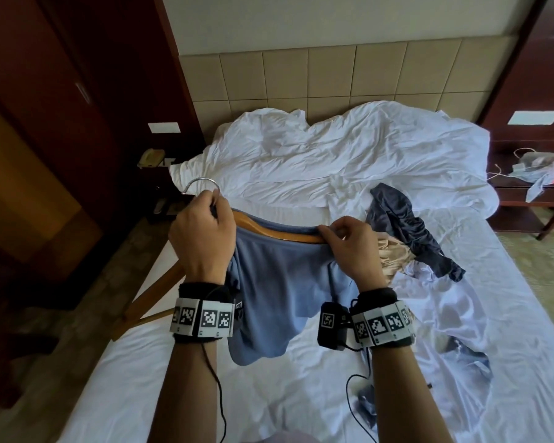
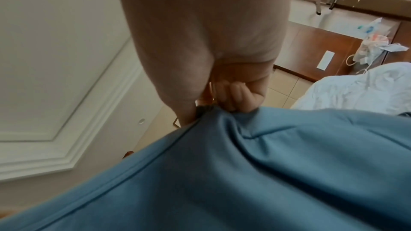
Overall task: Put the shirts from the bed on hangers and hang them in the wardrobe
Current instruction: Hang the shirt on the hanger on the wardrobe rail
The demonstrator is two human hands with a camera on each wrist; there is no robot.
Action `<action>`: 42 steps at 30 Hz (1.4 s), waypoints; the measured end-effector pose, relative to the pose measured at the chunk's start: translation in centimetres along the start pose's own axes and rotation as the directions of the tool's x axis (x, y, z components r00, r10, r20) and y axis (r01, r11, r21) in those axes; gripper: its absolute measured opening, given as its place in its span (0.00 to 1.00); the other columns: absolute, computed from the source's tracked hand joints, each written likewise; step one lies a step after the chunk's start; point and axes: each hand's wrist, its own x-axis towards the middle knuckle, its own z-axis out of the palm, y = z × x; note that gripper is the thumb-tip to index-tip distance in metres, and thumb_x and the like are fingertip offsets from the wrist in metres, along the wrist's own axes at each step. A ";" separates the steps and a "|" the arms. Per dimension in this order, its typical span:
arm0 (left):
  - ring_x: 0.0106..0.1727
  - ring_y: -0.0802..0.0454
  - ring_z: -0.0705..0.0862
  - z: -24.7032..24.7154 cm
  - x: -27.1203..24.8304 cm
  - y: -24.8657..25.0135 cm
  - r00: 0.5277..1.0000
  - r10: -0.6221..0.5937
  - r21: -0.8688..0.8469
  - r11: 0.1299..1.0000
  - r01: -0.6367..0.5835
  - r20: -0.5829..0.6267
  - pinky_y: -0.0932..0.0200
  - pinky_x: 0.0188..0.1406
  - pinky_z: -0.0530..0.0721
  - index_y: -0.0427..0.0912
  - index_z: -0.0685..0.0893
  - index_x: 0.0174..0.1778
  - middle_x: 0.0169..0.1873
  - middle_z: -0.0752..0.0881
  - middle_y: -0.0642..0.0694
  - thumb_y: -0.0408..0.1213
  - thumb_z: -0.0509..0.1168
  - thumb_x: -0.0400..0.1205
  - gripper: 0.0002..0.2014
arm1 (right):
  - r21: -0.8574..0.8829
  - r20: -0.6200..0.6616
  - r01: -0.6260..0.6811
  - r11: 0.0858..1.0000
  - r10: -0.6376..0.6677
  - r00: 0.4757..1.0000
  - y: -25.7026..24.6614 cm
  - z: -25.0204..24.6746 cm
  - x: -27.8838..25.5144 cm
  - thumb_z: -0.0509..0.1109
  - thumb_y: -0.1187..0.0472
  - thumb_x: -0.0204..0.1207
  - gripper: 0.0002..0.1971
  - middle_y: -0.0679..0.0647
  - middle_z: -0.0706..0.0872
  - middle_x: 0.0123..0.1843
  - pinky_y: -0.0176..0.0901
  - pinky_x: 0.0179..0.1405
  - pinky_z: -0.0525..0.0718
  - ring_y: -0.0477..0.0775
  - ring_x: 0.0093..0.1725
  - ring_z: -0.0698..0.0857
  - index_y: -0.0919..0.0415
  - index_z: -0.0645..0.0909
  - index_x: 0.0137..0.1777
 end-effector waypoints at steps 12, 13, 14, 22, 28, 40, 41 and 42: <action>0.37 0.41 0.86 3.1 -2.9 3.8 0.971 0.115 0.022 0.992 -0.123 0.211 0.54 0.35 0.69 0.46 0.80 0.41 0.37 0.89 0.47 0.45 0.60 0.91 0.14 | 0.363 0.192 0.040 0.931 -0.117 0.974 -5.9 1.7 -2.1 0.69 0.57 0.90 0.17 0.65 0.90 0.38 0.48 0.40 0.81 0.49 0.36 0.84 0.69 0.90 0.45; 0.37 0.40 0.86 3.1 -3.0 3.8 0.967 0.114 0.008 0.993 -0.119 0.228 0.54 0.34 0.69 0.46 0.79 0.40 0.36 0.88 0.47 0.45 0.59 0.92 0.15 | 0.434 0.215 -0.003 0.901 -0.100 0.971 -6.4 1.5 -2.3 0.67 0.56 0.92 0.20 0.73 0.88 0.40 0.48 0.39 0.80 0.53 0.36 0.82 0.73 0.88 0.47; 0.38 0.40 0.86 3.1 -3.0 3.8 0.964 0.108 -0.014 0.994 -0.108 0.244 0.54 0.35 0.69 0.46 0.78 0.39 0.36 0.87 0.47 0.45 0.59 0.92 0.15 | 0.485 0.236 -0.031 0.874 -0.097 0.967 -6.8 1.3 -2.5 0.65 0.56 0.93 0.21 0.76 0.86 0.40 0.48 0.38 0.78 0.55 0.36 0.80 0.76 0.87 0.49; 0.32 0.48 0.80 3.4 -2.7 3.3 0.955 0.027 -0.177 0.984 0.027 0.296 0.54 0.31 0.68 0.51 0.77 0.31 0.26 0.80 0.54 0.55 0.55 0.93 0.24 | 0.531 0.285 -0.071 0.844 -0.099 0.953 -8.5 0.2 -3.0 0.60 0.56 0.95 0.19 0.45 0.93 0.42 0.29 0.45 0.81 0.38 0.43 0.88 0.63 0.92 0.62; 0.27 0.54 0.76 3.4 -2.3 2.5 0.960 -0.062 -0.095 0.991 0.091 0.274 0.57 0.25 0.63 0.45 0.75 0.27 0.23 0.78 0.51 0.53 0.56 0.93 0.28 | 0.467 0.252 0.006 0.884 -0.139 0.958 -6.8 0.2 -2.2 0.65 0.59 0.93 0.14 0.55 0.95 0.54 0.50 0.60 0.90 0.47 0.53 0.92 0.62 0.92 0.62; 0.24 0.47 0.76 3.2 -0.9 0.6 0.993 -0.112 -0.174 0.978 0.115 0.030 0.53 0.26 0.69 0.43 0.76 0.28 0.21 0.77 0.50 0.49 0.56 0.94 0.27 | -0.249 0.049 0.238 0.939 -0.233 0.971 -2.4 -0.8 -0.5 0.65 0.67 0.88 0.12 0.62 0.90 0.45 0.55 0.59 0.76 0.64 0.49 0.85 0.70 0.85 0.45; 0.24 0.48 0.76 3.3 -1.0 0.7 0.994 -0.108 -0.173 0.979 0.111 0.026 0.53 0.26 0.68 0.43 0.75 0.28 0.21 0.77 0.50 0.49 0.56 0.94 0.27 | -0.247 0.072 0.261 0.933 -0.251 0.965 -2.7 -0.3 -0.6 0.63 0.66 0.88 0.12 0.62 0.91 0.48 0.57 0.68 0.74 0.65 0.53 0.87 0.69 0.87 0.48; 0.23 0.49 0.75 3.4 -1.1 0.8 0.994 -0.105 -0.172 0.979 0.108 0.024 0.54 0.26 0.66 0.43 0.75 0.28 0.21 0.76 0.51 0.49 0.56 0.94 0.26 | -0.239 0.096 0.289 0.927 -0.273 0.957 -3.0 0.3 -0.8 0.62 0.64 0.88 0.13 0.61 0.92 0.52 0.59 0.74 0.72 0.65 0.58 0.87 0.67 0.88 0.54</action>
